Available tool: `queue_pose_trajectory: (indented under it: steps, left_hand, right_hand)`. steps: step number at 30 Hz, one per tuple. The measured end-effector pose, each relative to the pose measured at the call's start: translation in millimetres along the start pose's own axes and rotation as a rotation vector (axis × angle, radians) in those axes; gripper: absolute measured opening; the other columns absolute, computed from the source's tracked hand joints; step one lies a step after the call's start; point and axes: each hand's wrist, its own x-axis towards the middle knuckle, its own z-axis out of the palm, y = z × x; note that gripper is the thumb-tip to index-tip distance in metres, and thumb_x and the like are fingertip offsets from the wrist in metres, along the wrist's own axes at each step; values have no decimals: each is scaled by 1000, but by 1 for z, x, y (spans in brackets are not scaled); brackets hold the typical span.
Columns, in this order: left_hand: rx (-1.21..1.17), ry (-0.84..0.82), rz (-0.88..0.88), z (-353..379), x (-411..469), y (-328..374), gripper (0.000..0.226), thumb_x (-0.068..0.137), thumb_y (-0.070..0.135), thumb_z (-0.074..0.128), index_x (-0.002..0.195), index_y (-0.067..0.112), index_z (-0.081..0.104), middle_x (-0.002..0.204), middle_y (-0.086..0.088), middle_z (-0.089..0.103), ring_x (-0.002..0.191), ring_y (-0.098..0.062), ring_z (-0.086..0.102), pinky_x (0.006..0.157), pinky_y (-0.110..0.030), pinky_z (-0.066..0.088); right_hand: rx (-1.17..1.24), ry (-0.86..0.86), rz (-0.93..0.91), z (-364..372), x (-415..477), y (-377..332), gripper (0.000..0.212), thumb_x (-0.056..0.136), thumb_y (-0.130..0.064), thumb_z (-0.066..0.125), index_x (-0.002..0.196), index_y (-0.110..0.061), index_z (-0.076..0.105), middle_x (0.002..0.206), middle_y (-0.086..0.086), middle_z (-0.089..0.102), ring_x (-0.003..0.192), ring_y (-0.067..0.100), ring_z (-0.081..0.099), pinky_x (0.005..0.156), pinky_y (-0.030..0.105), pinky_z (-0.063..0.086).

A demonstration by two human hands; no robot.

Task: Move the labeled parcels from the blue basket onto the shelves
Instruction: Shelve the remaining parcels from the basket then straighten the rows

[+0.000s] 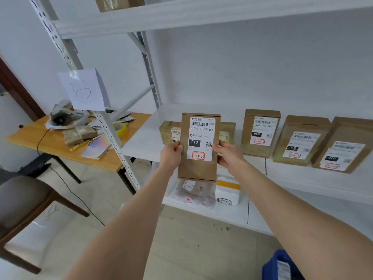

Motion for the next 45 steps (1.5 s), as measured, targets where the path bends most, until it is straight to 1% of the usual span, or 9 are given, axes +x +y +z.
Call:
queue_pose_trajectory:
  steps: [4, 7, 13, 18, 24, 28, 34, 42, 45]
  left_hand:
    - [-9, -42, 48, -9, 33, -3, 26, 97, 14, 41, 99, 9, 67, 88, -11, 64, 82, -29, 55, 84, -46, 53]
    - [-28, -77, 70, -18, 66, -9, 24, 97, 13, 42, 97, 8, 66, 78, -7, 58, 78, -25, 51, 77, -39, 50]
    - [11, -145, 122, -54, 140, -31, 25, 97, 15, 43, 101, 1, 63, 100, -26, 64, 89, -42, 56, 77, -40, 49]
    - [62, -222, 153, -73, 177, -50, 26, 96, 15, 40, 102, 3, 62, 90, -19, 63, 78, -26, 51, 80, -44, 51]
    - [37, -241, 124, -78, 175, -61, 25, 96, 12, 38, 93, -2, 59, 75, -8, 53, 74, -25, 41, 63, -28, 31]
    - [-42, -235, 115, -86, 167, -72, 29, 97, 10, 36, 104, 5, 64, 84, -6, 57, 76, -22, 44, 66, -27, 33]
    - [-109, -178, 115, -104, 166, -84, 36, 98, 8, 32, 119, 11, 61, 109, -14, 65, 88, -28, 51, 67, -24, 36]
    - [-166, -177, 70, -130, 196, -117, 44, 98, 11, 30, 132, 27, 53, 113, -2, 65, 99, -23, 56, 74, -25, 42]
    - [-167, -181, 50, -138, 211, -134, 46, 96, 8, 30, 133, 25, 51, 112, -13, 64, 90, -28, 55, 69, -28, 46]
  right_hand:
    - [5, 62, -25, 18, 18, -8, 38, 90, -6, 63, 127, -14, 60, 111, 5, 69, 105, 22, 65, 93, 37, 52]
    - [23, 114, -62, 39, 37, -11, 42, 89, -5, 64, 129, -14, 58, 116, 6, 68, 104, 23, 66, 95, 38, 51]
    - [106, 198, -93, 104, 69, -8, 44, 89, -2, 62, 132, -11, 56, 121, 8, 66, 106, 23, 65, 94, 38, 52]
    - [172, 266, -92, 141, 81, 3, 45, 89, 1, 60, 132, -9, 55, 120, 10, 66, 103, 25, 66, 89, 37, 54]
    - [194, 297, -88, 155, 80, 12, 48, 89, 3, 59, 136, -6, 51, 126, 11, 63, 109, 26, 63, 86, 32, 52]
    - [178, 260, -104, 162, 79, 23, 47, 89, 4, 58, 135, -8, 53, 126, 9, 63, 111, 25, 63, 97, 39, 50]
    - [91, 276, -151, 189, 77, 31, 44, 91, -1, 58, 133, -13, 55, 121, 2, 64, 112, 20, 61, 97, 36, 49]
    - [-64, 312, -159, 243, 100, 48, 36, 93, -3, 54, 126, -17, 60, 117, 1, 68, 112, 20, 61, 98, 36, 49]
    - [-95, 324, -181, 264, 111, 54, 42, 95, -8, 54, 134, -23, 54, 117, -4, 66, 106, 12, 59, 85, 20, 49]
